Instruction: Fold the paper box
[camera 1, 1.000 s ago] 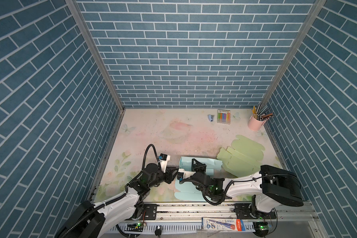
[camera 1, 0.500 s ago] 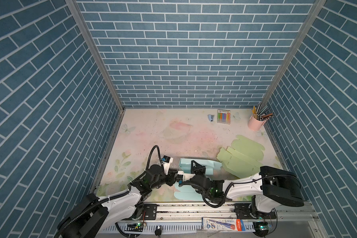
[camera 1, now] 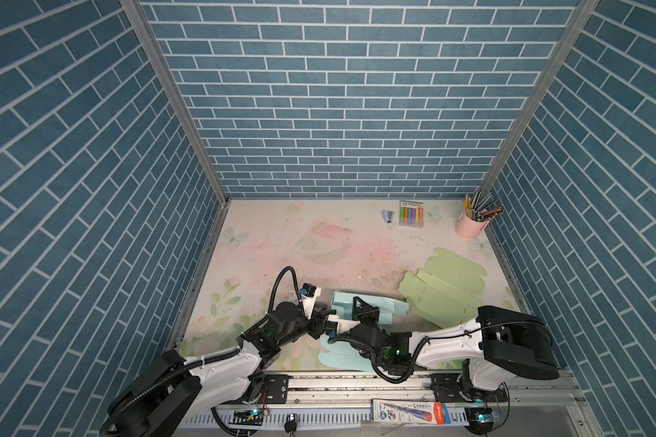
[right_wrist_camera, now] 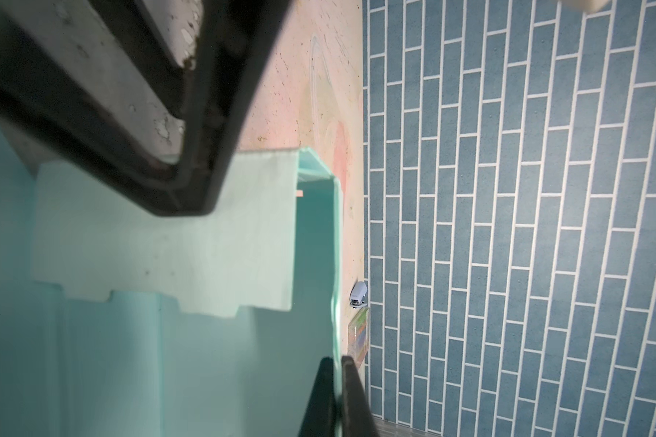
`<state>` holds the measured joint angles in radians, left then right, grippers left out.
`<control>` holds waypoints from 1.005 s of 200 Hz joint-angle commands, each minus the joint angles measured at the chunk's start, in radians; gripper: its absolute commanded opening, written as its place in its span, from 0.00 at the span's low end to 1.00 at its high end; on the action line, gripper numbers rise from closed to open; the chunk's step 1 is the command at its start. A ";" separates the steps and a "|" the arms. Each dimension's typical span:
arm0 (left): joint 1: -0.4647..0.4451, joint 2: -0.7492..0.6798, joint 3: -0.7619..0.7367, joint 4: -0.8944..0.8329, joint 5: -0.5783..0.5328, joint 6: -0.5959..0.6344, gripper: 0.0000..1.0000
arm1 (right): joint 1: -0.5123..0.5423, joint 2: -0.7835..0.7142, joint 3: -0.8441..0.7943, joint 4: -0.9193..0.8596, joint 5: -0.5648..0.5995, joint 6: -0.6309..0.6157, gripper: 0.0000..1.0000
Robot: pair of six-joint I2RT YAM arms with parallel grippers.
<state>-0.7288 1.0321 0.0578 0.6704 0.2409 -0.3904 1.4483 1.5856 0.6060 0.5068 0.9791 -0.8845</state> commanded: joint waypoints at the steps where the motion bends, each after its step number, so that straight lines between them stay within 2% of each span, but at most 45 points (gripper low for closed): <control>1: -0.008 0.020 0.009 0.121 -0.039 0.037 0.44 | 0.018 -0.010 0.017 -0.056 -0.042 0.056 0.00; 37: -0.025 0.088 0.004 0.202 -0.063 0.061 0.42 | 0.018 -0.028 0.018 -0.065 -0.060 0.067 0.00; 65: -0.064 0.109 0.021 0.179 -0.132 0.085 0.29 | 0.018 -0.050 0.015 -0.084 -0.080 0.093 0.00; 110: -0.099 0.139 0.024 0.196 -0.184 0.112 0.28 | 0.019 -0.064 0.010 -0.073 -0.105 0.127 0.00; 135: -0.126 0.152 0.018 0.222 -0.219 0.144 0.24 | 0.020 -0.070 0.021 -0.088 -0.128 0.173 0.00; 168: -0.166 0.128 0.005 0.224 -0.287 0.185 0.17 | 0.029 -0.117 0.040 -0.164 -0.156 0.293 0.17; 201: -0.181 0.091 -0.013 0.219 -0.346 0.209 0.15 | 0.030 -0.243 0.048 -0.273 -0.281 0.477 0.37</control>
<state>-0.8989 1.1522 0.0589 0.8581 -0.0341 -0.2188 1.4727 1.4448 0.6128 0.3267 0.8139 -0.6052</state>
